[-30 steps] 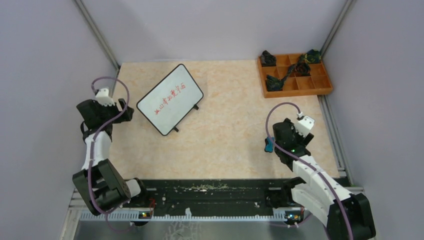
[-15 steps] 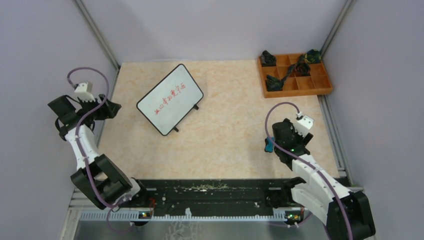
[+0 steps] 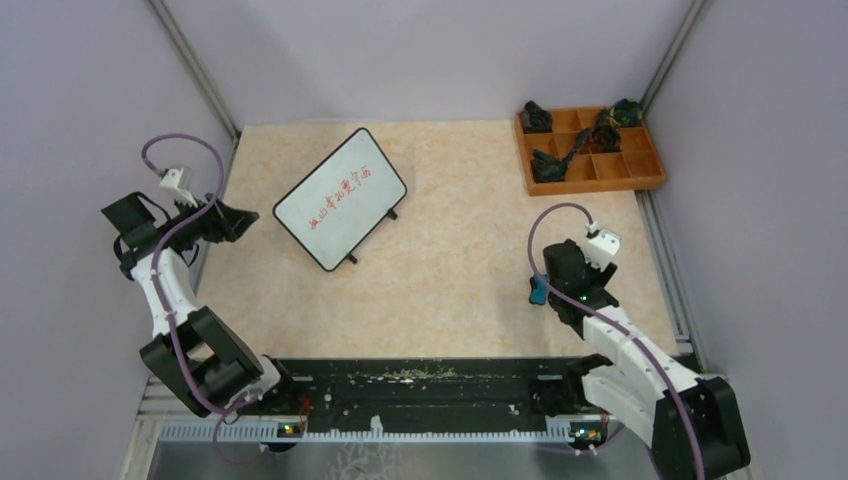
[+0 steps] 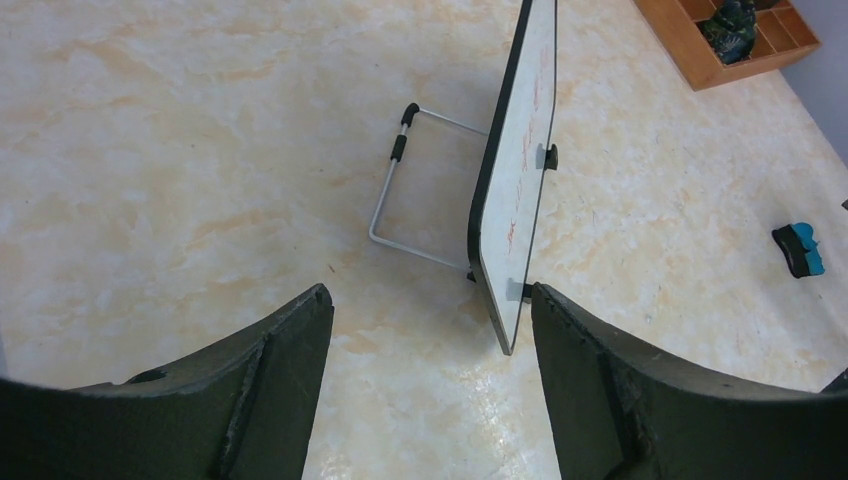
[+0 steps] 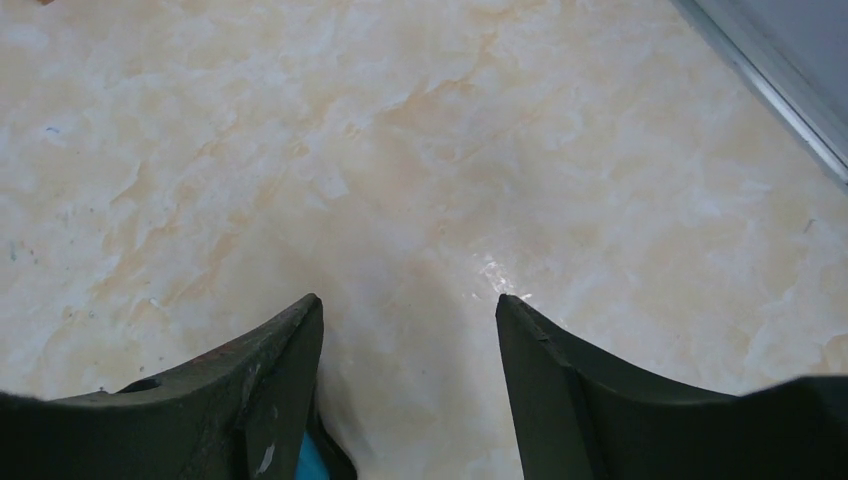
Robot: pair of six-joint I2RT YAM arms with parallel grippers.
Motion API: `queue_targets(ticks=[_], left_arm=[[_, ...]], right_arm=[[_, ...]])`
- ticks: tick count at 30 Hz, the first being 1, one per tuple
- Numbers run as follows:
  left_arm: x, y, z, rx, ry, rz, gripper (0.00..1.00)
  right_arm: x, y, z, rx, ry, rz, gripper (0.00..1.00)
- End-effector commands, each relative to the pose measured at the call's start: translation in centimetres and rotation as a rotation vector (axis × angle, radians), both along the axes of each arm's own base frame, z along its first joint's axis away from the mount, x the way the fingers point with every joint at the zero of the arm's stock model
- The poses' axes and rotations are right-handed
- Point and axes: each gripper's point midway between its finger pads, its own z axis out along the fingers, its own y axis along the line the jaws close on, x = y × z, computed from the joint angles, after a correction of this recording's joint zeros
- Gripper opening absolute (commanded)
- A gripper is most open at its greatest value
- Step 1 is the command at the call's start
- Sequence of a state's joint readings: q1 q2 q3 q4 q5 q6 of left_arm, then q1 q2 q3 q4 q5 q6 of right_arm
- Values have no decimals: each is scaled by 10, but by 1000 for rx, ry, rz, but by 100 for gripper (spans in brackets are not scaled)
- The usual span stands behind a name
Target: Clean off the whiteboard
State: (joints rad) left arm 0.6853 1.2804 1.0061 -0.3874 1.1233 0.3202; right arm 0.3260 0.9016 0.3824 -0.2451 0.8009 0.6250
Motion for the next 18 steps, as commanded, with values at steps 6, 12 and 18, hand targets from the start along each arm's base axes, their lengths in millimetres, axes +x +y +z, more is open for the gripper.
queue_targets(ticks=[6, 12, 18], left_arm=[[-6, -6, 7, 50, -38, -11, 78], [-3, -19, -1, 64, -17, -35, 79], [5, -36, -15, 109, 26, -56, 78]], right_arm=[[25, 43, 44, 131, 12, 193, 61], [16, 61, 59, 186, 68, 304, 60], [7, 83, 44, 261, 182, 391, 58]])
